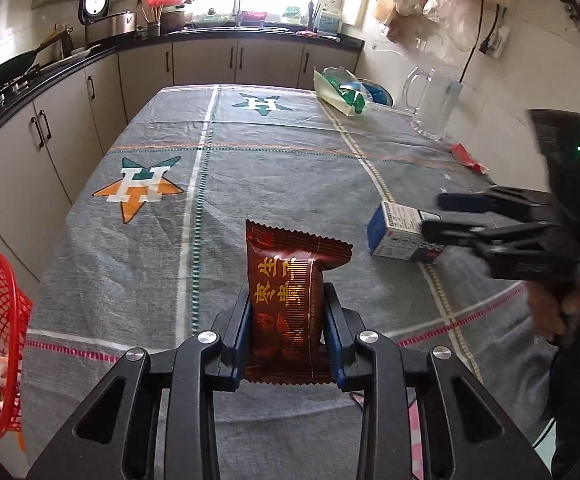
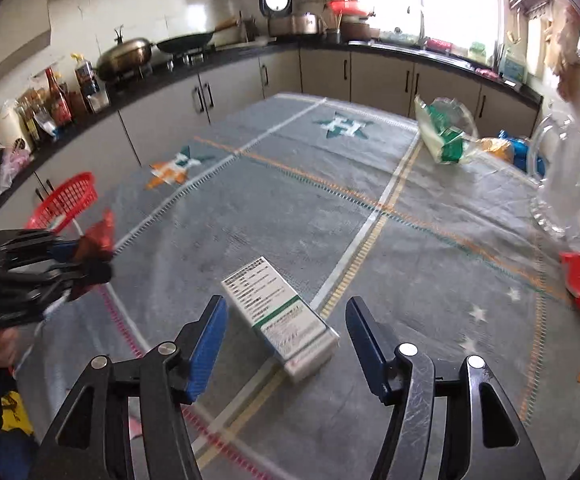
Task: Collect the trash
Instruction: 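Grasp the red snack wrapper with the left gripper while the right approaches the box, then close the right gripper on the white medicine box, then carry the red wrapper and medicine box in both grippers over the basket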
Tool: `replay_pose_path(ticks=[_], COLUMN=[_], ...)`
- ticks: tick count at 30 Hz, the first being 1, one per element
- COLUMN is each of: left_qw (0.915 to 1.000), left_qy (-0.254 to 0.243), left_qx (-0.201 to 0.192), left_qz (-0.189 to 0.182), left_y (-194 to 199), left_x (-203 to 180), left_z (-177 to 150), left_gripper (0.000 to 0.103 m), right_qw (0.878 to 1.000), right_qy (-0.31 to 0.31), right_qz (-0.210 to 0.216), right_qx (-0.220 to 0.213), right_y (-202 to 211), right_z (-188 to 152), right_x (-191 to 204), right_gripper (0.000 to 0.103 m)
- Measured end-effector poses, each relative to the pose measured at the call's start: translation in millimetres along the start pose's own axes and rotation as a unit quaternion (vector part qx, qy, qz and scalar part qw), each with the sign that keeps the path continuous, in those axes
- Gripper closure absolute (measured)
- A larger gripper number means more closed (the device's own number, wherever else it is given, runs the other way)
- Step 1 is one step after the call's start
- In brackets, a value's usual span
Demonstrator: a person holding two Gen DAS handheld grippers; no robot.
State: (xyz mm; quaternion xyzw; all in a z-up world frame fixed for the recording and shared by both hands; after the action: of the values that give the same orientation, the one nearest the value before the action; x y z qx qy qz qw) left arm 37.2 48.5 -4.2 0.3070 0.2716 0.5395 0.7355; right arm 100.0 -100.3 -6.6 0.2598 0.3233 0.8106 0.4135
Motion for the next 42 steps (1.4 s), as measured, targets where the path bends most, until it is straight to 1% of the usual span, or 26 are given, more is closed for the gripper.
replay_pose_path(ticks=[3,5,7,9,10,13,15,18,24,30,42], left_qw=[1.0000,1.0000,1.0000,0.9998,0.9996,0.9994,0.9994,0.9992,0.9986,0.9977,0.9929], left_qy=[0.000,0.001,0.000,0.004,0.007,0.012,0.013,0.014,0.016,0.029,0.071], left_qx=[0.001,0.002,-0.002,-0.011,-0.017,-0.026,-0.027,-0.029,-0.040,-0.049,-0.078], left_qz=[-0.002,0.001,0.008,0.017,0.020,0.020,0.019,0.022,0.031,0.037,0.056], left_y=[-1.0,-0.7,0.4,3.6,5.8,10.2,11.5,14.5,26.0,36.2,70.3], left_x=[-2.1,-1.1,0.5,2.5,2.9,3.1,2.5,3.8,9.1,23.8,77.6], left_z=[-3.8,-6.8,-7.5,-7.8,-8.0,-8.8,-9.0,-9.0,-11.0,-16.6,-32.4], left_gripper=[0.072,0.072,0.072,0.072,0.072,0.072,0.072,0.072,0.072,0.072,0.072], right_qw=[1.000,0.999,0.999,1.000,0.999,0.998,0.997,0.995,0.993,0.993,0.994], right_qy=[-0.008,-0.009,-0.006,-0.016,-0.026,-0.057,-0.072,-0.086,-0.104,-0.098,-0.066], right_qz=[0.019,0.018,0.013,-0.001,0.001,0.011,0.029,0.039,0.052,0.060,0.083], right_qx=[0.024,0.036,0.037,0.027,0.019,-0.007,-0.023,-0.036,-0.031,-0.024,-0.007], right_y=[-14.9,-19.6,-16.3,-10.2,-7.1,11.5,23.9,31.9,32.0,25.6,7.4], right_z=[-9.2,-16.9,-22.9,-24.8,-24.0,-25.4,-26.9,-29.9,-31.4,-25.7,-3.1], right_x=[-0.6,0.8,4.1,6.4,10.1,18.4,30.2,43.2,60.6,83.2,147.2], right_gripper=[0.037,0.059,0.062,0.062,0.063,0.063,0.063,0.063,0.063,0.063,0.063])
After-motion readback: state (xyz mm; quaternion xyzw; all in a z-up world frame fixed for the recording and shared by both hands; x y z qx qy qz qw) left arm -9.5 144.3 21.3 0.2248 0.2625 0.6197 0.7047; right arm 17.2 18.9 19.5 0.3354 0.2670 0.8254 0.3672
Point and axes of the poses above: each gripper's, at about its wrist camera, not at the fingertips, and y roughly against the way its jaws point, x to its left, z to its top, the point moved 6 cm from there along -y, roughly the way its jaws point, and after that the axes turned 6 degrees about -y, right-handed, at the moved point
